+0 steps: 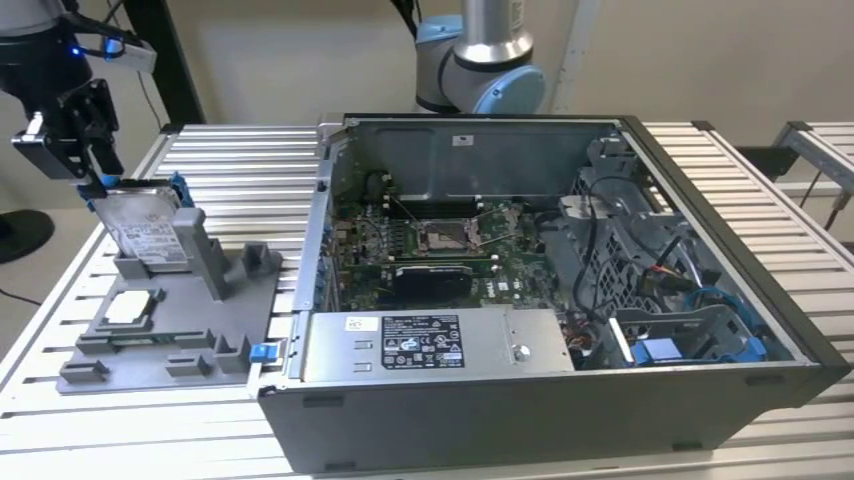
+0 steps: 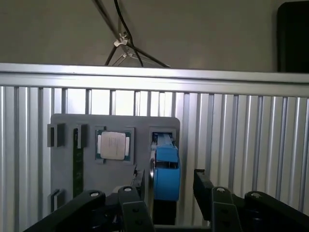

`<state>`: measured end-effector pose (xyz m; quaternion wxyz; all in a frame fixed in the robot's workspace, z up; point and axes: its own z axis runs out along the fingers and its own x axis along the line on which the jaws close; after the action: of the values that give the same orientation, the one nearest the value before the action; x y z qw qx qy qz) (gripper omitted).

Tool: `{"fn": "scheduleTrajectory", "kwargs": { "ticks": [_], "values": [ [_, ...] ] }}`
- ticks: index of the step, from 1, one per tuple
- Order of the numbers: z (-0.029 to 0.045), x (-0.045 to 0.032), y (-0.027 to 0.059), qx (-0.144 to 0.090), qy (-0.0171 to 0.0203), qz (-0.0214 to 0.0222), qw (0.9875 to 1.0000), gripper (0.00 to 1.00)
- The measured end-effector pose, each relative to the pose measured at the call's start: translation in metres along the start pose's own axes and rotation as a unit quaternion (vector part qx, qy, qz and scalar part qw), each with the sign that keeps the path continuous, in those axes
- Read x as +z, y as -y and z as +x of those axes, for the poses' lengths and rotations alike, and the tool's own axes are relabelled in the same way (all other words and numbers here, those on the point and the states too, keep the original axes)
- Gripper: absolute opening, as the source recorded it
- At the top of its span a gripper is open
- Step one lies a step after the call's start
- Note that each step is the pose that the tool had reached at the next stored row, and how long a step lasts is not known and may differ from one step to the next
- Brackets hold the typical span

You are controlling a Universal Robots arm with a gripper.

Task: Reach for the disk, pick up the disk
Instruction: 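Pick up the disk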

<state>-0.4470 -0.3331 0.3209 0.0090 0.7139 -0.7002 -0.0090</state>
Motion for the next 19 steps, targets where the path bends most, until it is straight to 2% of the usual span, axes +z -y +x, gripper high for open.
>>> {"fn": "scheduleTrajectory", "kwargs": {
  "ticks": [7, 19],
  "values": [
    [0.0087, 0.0127, 0.0002, 0.000, 0.0000, 0.0003, 1.0000, 1.00],
    [0.0097, 0.0336, 0.0022, 0.000, 0.0003, 0.0047, 1.0000, 1.00]
  ]
}}
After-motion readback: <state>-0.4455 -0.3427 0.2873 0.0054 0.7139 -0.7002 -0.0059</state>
